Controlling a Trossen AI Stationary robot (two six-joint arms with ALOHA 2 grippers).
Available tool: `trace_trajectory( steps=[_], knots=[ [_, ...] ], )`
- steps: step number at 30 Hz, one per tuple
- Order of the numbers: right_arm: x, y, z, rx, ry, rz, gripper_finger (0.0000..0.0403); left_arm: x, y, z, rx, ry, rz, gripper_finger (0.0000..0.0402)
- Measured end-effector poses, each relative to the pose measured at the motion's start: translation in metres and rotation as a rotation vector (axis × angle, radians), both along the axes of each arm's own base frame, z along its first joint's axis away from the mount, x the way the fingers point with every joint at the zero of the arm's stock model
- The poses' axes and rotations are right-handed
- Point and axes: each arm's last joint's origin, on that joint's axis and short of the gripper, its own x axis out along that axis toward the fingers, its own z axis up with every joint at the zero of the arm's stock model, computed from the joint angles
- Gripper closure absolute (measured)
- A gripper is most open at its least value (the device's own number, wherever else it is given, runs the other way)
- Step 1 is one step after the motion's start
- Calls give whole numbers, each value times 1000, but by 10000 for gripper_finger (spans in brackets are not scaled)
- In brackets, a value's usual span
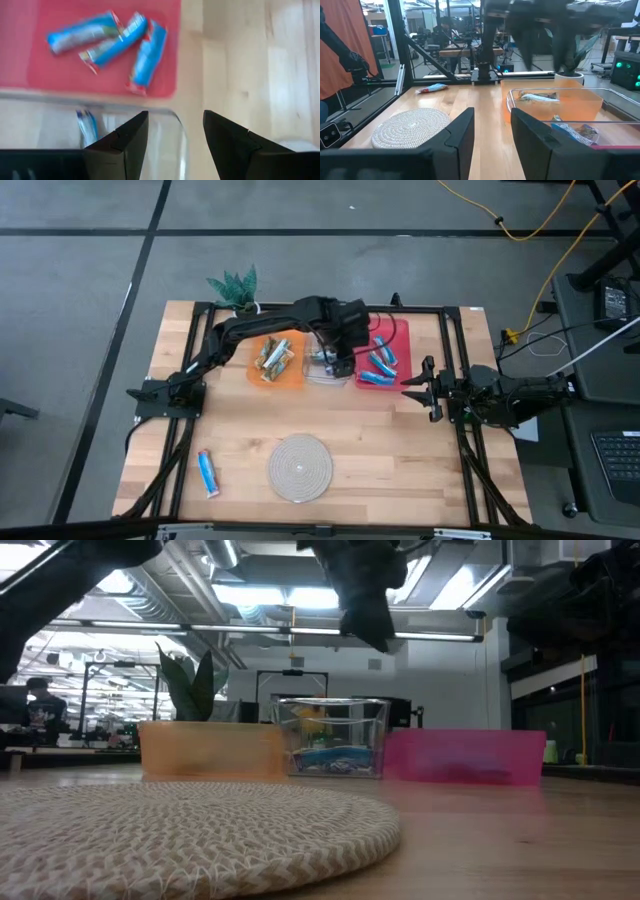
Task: Pick and place Granola Bars by type
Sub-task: Put the red granola bar into the pink bin
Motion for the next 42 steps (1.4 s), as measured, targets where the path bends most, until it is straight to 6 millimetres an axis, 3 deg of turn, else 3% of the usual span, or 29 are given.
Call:
trace_trajectory(
  steps=[15, 23, 33, 42],
  knots=[
    [0, 0, 0, 0, 0, 0, 271, -42, -67, 24, -58, 274, -99, 217],
    [0, 0, 0, 0, 0, 0, 271, -63, -110, 55, -20, 223, -170, 217],
    [0, 0, 0, 0, -1, 0, 271, -136, -119, 110, 152, 108, 79, 217],
    [0, 0, 0, 0, -1, 0, 271, -202, -152, 107, 169, 99, 224, 217]
  ],
)
